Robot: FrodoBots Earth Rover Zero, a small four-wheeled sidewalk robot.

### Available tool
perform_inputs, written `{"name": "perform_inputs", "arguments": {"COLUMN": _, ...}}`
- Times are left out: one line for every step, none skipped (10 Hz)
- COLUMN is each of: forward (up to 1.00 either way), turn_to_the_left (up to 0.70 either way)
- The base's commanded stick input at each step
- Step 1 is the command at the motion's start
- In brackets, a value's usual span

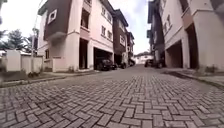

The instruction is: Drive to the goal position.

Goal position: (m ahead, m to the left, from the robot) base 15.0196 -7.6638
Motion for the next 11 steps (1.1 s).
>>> {"name": "perform_inputs", "arguments": {"forward": 0.50, "turn_to_the_left": -0.01}}
{"name": "perform_inputs", "arguments": {"forward": 0.50, "turn_to_the_left": -0.14}}
{"name": "perform_inputs", "arguments": {"forward": 0.50, "turn_to_the_left": -0.33}}
{"name": "perform_inputs", "arguments": {"forward": 0.50, "turn_to_the_left": 0.00}}
{"name": "perform_inputs", "arguments": {"forward": 0.50, "turn_to_the_left": 0.02}}
{"name": "perform_inputs", "arguments": {"forward": 0.50, "turn_to_the_left": -0.07}}
{"name": "perform_inputs", "arguments": {"forward": 0.50, "turn_to_the_left": -0.43}}
{"name": "perform_inputs", "arguments": {"forward": 0.50, "turn_to_the_left": 0.02}}
{"name": "perform_inputs", "arguments": {"forward": 0.50, "turn_to_the_left": 0.04}}
{"name": "perform_inputs", "arguments": {"forward": 0.50, "turn_to_the_left": 0.04}}
{"name": "perform_inputs", "arguments": {"forward": 0.50, "turn_to_the_left": 0.04}}
